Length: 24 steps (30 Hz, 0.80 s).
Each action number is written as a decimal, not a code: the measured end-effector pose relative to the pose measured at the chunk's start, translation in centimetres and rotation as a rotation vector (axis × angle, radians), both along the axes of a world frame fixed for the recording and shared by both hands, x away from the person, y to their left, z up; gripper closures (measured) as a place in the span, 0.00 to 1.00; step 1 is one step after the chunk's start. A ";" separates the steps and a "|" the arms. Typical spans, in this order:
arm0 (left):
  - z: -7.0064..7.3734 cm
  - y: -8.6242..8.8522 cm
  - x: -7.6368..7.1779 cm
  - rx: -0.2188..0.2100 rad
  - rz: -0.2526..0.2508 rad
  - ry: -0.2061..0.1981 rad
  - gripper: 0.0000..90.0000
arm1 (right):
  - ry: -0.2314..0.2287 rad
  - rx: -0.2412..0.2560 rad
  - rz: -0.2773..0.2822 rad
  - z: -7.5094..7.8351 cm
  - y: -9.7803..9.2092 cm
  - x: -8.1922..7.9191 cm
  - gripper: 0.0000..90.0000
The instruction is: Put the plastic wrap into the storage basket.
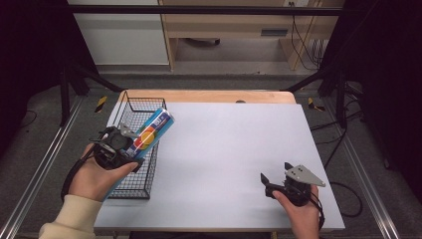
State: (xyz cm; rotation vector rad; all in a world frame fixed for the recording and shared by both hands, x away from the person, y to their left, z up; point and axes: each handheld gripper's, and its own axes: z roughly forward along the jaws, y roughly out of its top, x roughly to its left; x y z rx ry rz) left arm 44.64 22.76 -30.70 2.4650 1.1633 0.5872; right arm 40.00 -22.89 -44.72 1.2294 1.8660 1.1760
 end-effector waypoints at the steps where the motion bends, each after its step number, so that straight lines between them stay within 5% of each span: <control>1: -0.1 0.1 0.1 -0.002 0.013 0.013 0.36 | 0.001 0.000 0.001 0.0 0.0 0.0 0.11; 24: -2.0 2.0 3.2 0.060 0.136 0.071 0.36 | 0.003 0.004 0.013 0.1 0.0 0.0 0.12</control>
